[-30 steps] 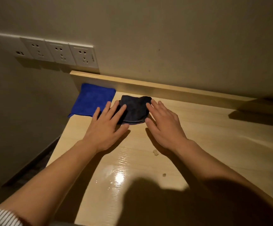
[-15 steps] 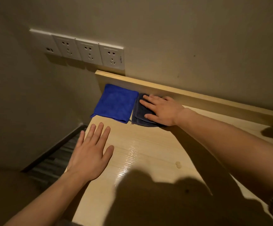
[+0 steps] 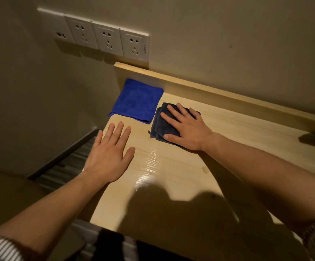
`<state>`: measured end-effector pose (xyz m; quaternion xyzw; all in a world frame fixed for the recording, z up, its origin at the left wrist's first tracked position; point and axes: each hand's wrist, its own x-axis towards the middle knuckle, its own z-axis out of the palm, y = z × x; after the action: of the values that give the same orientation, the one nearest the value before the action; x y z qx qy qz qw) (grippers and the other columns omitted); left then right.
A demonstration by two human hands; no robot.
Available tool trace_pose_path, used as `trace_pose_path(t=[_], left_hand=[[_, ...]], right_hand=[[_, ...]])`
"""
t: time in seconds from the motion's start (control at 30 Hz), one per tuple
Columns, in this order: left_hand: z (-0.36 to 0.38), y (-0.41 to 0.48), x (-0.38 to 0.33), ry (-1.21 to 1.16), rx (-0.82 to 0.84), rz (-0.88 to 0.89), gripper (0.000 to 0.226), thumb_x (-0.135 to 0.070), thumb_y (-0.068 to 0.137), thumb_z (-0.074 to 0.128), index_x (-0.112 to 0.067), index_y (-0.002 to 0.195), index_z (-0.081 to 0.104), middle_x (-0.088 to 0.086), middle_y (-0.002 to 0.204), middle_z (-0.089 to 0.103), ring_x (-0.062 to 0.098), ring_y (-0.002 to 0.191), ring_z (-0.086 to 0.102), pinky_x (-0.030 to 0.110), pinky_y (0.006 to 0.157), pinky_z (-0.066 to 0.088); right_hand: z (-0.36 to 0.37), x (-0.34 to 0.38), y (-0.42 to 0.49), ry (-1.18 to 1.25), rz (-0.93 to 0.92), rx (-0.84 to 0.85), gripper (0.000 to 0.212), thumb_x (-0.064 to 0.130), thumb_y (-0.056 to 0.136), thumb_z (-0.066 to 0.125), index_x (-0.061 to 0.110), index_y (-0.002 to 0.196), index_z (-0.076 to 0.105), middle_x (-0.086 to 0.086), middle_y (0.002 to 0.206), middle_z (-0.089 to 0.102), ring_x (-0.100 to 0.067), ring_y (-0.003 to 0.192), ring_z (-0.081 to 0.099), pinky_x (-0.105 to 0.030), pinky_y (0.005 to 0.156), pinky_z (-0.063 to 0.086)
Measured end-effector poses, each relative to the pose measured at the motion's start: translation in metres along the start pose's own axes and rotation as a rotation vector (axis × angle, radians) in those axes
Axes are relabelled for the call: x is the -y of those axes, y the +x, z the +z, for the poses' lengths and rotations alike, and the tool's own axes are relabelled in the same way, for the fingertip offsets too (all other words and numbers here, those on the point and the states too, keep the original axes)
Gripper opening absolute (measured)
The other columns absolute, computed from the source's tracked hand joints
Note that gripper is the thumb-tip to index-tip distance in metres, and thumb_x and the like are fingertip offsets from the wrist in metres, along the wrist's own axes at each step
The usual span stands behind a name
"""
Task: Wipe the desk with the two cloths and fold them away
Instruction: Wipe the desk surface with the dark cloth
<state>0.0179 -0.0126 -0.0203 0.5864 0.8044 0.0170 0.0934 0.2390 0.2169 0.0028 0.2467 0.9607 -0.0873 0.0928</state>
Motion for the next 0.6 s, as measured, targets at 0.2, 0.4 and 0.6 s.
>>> trace_pose_path(t=[0.2, 0.4, 0.6], left_hand=[[-0.002, 0.0, -0.002, -0.023, 0.003, 0.011, 0.077, -0.068, 0.104, 0.001, -0.029, 0.171, 0.0, 0.001, 0.179, -0.005, 0.024, 0.164, -0.011, 0.054, 0.132, -0.002], [-0.004, 0.0, 0.0, -0.026, -0.003, 0.052, 0.076, -0.064, 0.105, 0.002, -0.026, 0.171, 0.002, 0.006, 0.18, -0.004, 0.03, 0.165, -0.007, 0.057, 0.13, -0.002], [-0.01, -0.003, 0.004, -0.108, 0.014, 0.09, 0.081, -0.068, 0.102, 0.003, -0.026, 0.171, 0.012, 0.008, 0.179, 0.001, 0.031, 0.165, -0.005, 0.058, 0.129, -0.005]], right_hand=[[0.017, 0.055, -0.035, 0.043, 0.069, -0.011, 0.07, 0.078, 0.097, 0.005, 0.05, 0.161, -0.003, 0.008, 0.174, -0.007, -0.02, 0.159, -0.012, -0.05, 0.126, -0.004], [0.037, 0.13, -0.08, 0.069, 0.088, -0.034, 0.066, 0.071, 0.102, 0.008, 0.047, 0.162, -0.002, 0.008, 0.174, -0.006, -0.017, 0.159, -0.012, -0.046, 0.125, -0.005], [0.054, 0.191, -0.117, 0.12, 0.145, -0.044, 0.063, 0.064, 0.106, 0.014, 0.043, 0.164, -0.001, 0.01, 0.173, -0.008, -0.012, 0.158, -0.015, -0.042, 0.125, -0.004]])
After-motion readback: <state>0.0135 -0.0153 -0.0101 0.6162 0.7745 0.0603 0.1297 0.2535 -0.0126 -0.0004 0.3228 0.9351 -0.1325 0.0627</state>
